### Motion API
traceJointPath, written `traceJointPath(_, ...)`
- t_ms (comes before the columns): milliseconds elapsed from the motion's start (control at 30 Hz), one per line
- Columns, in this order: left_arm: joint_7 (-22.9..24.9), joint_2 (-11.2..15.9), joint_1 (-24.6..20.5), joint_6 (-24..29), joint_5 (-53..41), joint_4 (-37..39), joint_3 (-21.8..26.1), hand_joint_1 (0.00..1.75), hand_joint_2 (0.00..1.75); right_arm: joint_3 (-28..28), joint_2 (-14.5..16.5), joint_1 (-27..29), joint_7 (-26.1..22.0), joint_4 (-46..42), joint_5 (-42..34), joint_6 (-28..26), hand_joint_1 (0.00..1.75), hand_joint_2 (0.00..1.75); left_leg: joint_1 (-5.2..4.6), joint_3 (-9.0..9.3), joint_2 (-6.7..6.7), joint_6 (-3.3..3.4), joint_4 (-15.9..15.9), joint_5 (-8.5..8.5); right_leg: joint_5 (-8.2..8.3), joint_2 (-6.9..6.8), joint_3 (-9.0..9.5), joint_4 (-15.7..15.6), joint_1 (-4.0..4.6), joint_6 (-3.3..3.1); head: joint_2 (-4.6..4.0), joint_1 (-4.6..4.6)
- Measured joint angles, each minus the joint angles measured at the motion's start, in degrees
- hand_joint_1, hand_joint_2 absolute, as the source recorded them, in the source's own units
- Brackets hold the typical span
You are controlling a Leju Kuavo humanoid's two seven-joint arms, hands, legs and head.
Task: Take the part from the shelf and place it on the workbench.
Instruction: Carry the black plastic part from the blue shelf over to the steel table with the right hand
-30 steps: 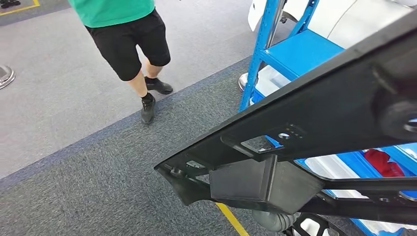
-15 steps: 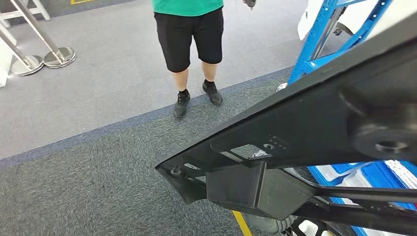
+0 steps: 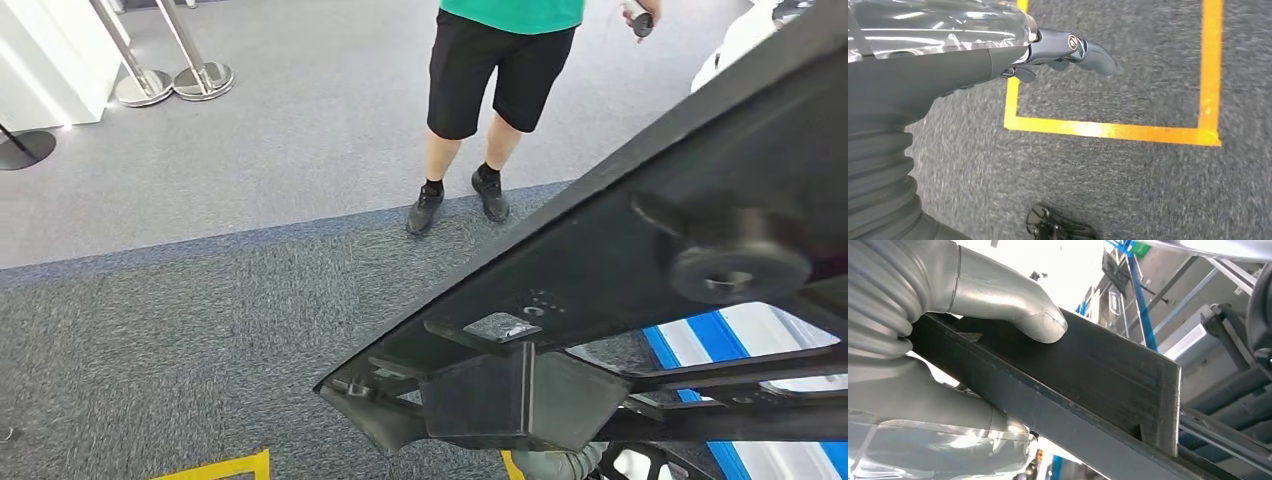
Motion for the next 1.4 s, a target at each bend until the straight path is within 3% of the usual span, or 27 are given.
traceJointPath(33,0.08,-0.20,0.12,-0.07,0.34,0.00,0.13,0.00,1.75,-0.14,0.02,0.47,-0.02,0.09,-0.03,0.11,1.75,1.75,-0.04,-0.05,-0.81,0.00,0.09,0.01,0.50,0.09,-0.54,0.65,-0.01,-0.07,0.00,0.00)
traceJointPath(67,0.14,-0.42,0.27,-0.12,0.75,0.00,0.26,0.00,1.75,-0.21,0.04,0.92,-0.02,0.15,-0.04,0.25,1.75,1.75,-0.05,-0.06,-1.65,-0.04,0.19,0.02,2.09,0.29,0.07,-1.04,-0.05,-0.19,0.00,0.00)
traceJointPath(100,0.18,-0.65,0.40,-0.15,1.15,0.00,0.38,0.00,1.75,-0.23,0.05,1.34,-0.02,0.15,-0.03,0.41,1.75,1.75,-0.04,-0.04,-2.48,-0.14,0.30,0.03,4.40,0.92,1.68,-4.72,-0.15,-0.33,0.00,0.00)
traceJointPath(167,0.20,-1.11,0.49,-0.16,1.56,0.00,0.58,0.00,1.75,-0.25,0.10,1.89,-0.02,0.14,-0.03,0.80,1.75,1.75,-0.04,-0.34,-4.02,-0.57,0.54,0.11,7.87,4.00,4.95,-12.41,-0.42,-0.52,0.00,0.00)
traceJointPath(233,0.17,-1.42,0.57,-0.52,1.62,0.00,0.68,0.00,1.75,-0.35,0.14,2.24,-0.02,0.11,0.13,0.75,1.75,1.75,0.01,-0.92,-5.29,-1.31,0.62,0.33,8.66,5.59,5.88,-15.23,-0.36,-0.66,0.00,-0.01)
traceJointPath(300,0.12,-1.57,0.85,-1.35,1.53,0.01,0.87,0.00,1.75,-0.42,0.16,2.64,-0.02,-0.14,0.80,0.22,1.75,1.75,0.17,-1.30,-6.31,-2.11,0.52,0.54,8.91,4.12,5.87,-15.47,-0.20,-1.15,0.00,-0.01)
traceJointPath(367,0.11,-1.65,1.02,-2.54,1.27,0.02,1.07,0.00,1.75,-0.35,0.14,3.05,-0.02,-0.93,1.96,-1.46,1.75,1.75,0.09,-2.22,-4.18,-2.59,2.35,-0.66,9.13,2.45,6.20,-16.00,-0.25,-2.03,0.00,-0.01)
traceJointPath(433,0.45,-1.57,0.77,-3.98,0.75,0.02,1.15,0.00,1.75,0.13,0.04,3.15,-0.02,-1.91,3.30,-4.30,1.75,1.75,-0.04,-5.15,-0.28,-2.89,8.89,-4.28,9.12,0.53,6.41,-16.28,-0.04,-2.68,0.00,-0.02)
traceJointPath(500,0.98,-1.47,0.46,-5.19,0.15,0.02,1.15,0.00,1.75,1.13,-0.07,2.70,-0.02,-2.33,4.59,-6.83,1.75,1.75,0.05,-8.51,1.32,-3.16,16.40,-7.50,9.00,-1.33,6.40,-16.24,0.32,-2.91,0.00,-0.02)
traceJointPath(533,1.16,-1.45,0.41,-5.58,-0.08,0.02,1.15,0.00,1.75,1.72,-0.09,2.39,-0.02,-2.35,5.18,-7.60,1.75,1.75,0.08,-9.01,1.53,-3.20,17.84,-7.77,8.95,-2.21,6.41,-16.21,0.46,-2.94,0.00,-0.02)
traceJointPath(600,1.34,-1.37,0.44,-5.98,-0.28,0.02,1.15,0.00,1.75,2.95,-0.10,1.72,-0.02,-2.33,5.98,-8.58,1.75,1.75,0.01,-6.18,2.07,-3.00,13.43,-5.34,8.82,-3.82,6.53,-16.18,0.69,-2.92,0.00,-0.02)
traceJointPath(667,1.28,-1.25,0.40,-6.08,-0.09,0.02,1.24,0.00,1.75,4.14,-0.11,1.15,-0.02,-2.32,6.23,-9.30,1.75,1.75,-0.40,-1.14,4.42,-2.19,4.70,-2.57,8.63,-5.26,6.81,-16.16,0.96,-2.68,0.00,-0.02)
traceJointPath(700,1.20,-1.23,0.34,-6.05,0.08,0.02,1.33,0.00,1.75,4.64,-0.16,0.97,-0.02,-2.32,6.17,-9.55,1.75,1.75,-0.68,0.38,5.44,-1.70,1.96,-1.94,8.53,-5.87,6.92,-16.14,1.04,-2.46,0.00,-0.02)
traceJointPath(733,1.10,-1.23,0.35,-5.98,0.30,0.02,1.43,0.00,1.75,5.15,-0.22,0.84,-0.02,-2.32,6.06,-9.75,1.75,1.75,-0.94,1.02,6.06,-1.24,0.57,-1.79,8.44,-6.44,7.00,-16.13,1.10,-2.19,0.00,-0.01)
traceJointPath(800,0.96,-1.25,0.57,-5.64,0.75,0.02,1.67,0.00,1.75,6.14,-0.35,0.54,-0.02,-2.31,5.65,-9.88,1.75,1.75,-1.07,0.91,5.04,-0.65,0.30,-1.57,8.31,-7.56,7.14,-16.15,1.11,-1.60,0.00,-0.01)
traceJointPath(833,0.92,-1.30,0.79,-5.45,0.97,0.02,1.80,0.00,1.75,6.62,-0.40,0.31,-0.02,-2.29,5.37,-9.86,1.75,1.75,-0.94,1.06,4.36,-0.45,0.01,-1.36,8.07,-7.44,7.25,-15.94,1.01,-1.28,0.00,-0.01)
traceJointPath(867,0.89,-1.37,0.91,-5.23,1.13,0.02,1.94,0.00,1.75,7.02,-0.44,0.07,-0.02,-2.28,5.10,-9.81,1.75,1.75,-0.76,1.28,3.74,-0.19,-0.29,-1.11,7.37,-6.33,7.04,-15.03,0.88,-0.98,0.00,-0.01)
traceJointPath(900,0.85,-1.47,0.91,-5.08,1.24,0.02,2.06,0.00,1.75,7.36,-0.49,-0.10,-0.02,-2.27,4.88,-9.77,1.75,1.75,-0.56,1.51,3.08,0.06,-0.58,-0.86,6.04,-4.58,6.22,-12.93,0.71,-0.69,0.00,-0.01)
traceJointPath(967,0.79,-1.68,0.75,-4.93,1.37,0.02,2.27,0.00,1.75,7.93,-0.67,-0.18,-0.02,-2.14,4.70,-9.74,1.75,1.75,-0.45,1.37,1.71,0.41,-0.71,-0.59,2.26,-0.91,2.61,-5.41,0.27,-0.29,0.00,-0.01)
traceJointPath(1033,0.76,-1.84,0.69,-4.99,1.43,0.02,2.55,0.00,1.75,8.45,-0.85,-0.15,-0.02,-1.91,4.77,-9.75,1.75,1.75,-0.46,1.09,0.04,0.50,-0.56,-0.52,0.42,0.06,-0.72,0.73,0.01,0.01,0.00,0.00)
traceJointPath(1067,0.76,-1.92,0.75,-5.04,1.46,0.02,2.70,0.00,1.75,8.66,-0.89,-0.15,-0.02,-1.83,4.83,-9.76,1.75,1.75,-0.44,1.01,-0.83,0.46,-0.41,-0.52,1.21,0.16,-0.95,0.82,-0.13,0.12,0.00,0.00)
traceJointPath(1133,0.78,-2.09,0.87,-5.10,1.48,0.02,2.93,0.00,1.75,8.95,-0.91,-0.16,-0.02,-1.75,4.91,-9.78,1.75,1.75,-0.33,0.95,-2.56,0.18,0.09,-0.65,5.43,1.06,2.01,-5.69,-0.55,0.24,0.00,0.00)
traceJointPath(1167,0.78,-2.16,0.86,-5.10,1.48,0.02,2.98,0.00,1.75,9.05,-0.91,-0.18,-0.02,-1.74,4.95,-9.78,1.75,1.75,-0.30,0.79,-3.38,-0.10,0.41,-0.75,7.08,2.41,3.88,-9.74,-0.76,0.32,0.00,0.00)
traceJointPath(1200,0.78,-2.21,0.82,-5.10,1.46,0.02,2.99,0.00,1.75,9.15,-0.92,-0.18,-0.02,-1.73,4.98,-9.79,1.75,1.75,-0.28,0.53,-4.11,-0.44,0.72,-0.82,8.18,3.50,5.25,-12.87,-0.89,0.27,0.00,0.00)
traceJointPath(1267,0.81,-2.22,0.85,-5.11,1.27,0.02,3.01,0.00,1.75,9.25,-0.97,-0.17,-0.02,-1.67,5.14,-9.84,1.75,1.75,-0.20,-0.13,-5.29,-1.27,0.93,-0.74,8.36,4.48,5.92,-14.94,-0.72,-0.11,0.00,0.00)
traceJointPath(1333,0.89,-2.24,1.09,-5.21,0.88,0.02,3.01,0.00,1.75,9.28,-0.99,-0.18,-0.02,-1.65,5.53,-10.01,1.75,1.75,0.02,-0.61,-5.96,-2.04,0.92,-0.61,8.70,3.08,5.88,-15.26,-0.59,-0.97,0.00,0.00)
traceJointPath(1400,0.99,-2.30,1.19,-5.33,0.49,0.02,3.00,0.00,1.75,9.30,-0.99,-0.12,-0.02,-1.63,5.98,-10.32,1.75,1.75,-0.01,-1.85,-3.49,-2.50,3.33,-2.21,9.01,1.50,6.03,-15.77,-0.62,-1.88,0.00,-0.01)
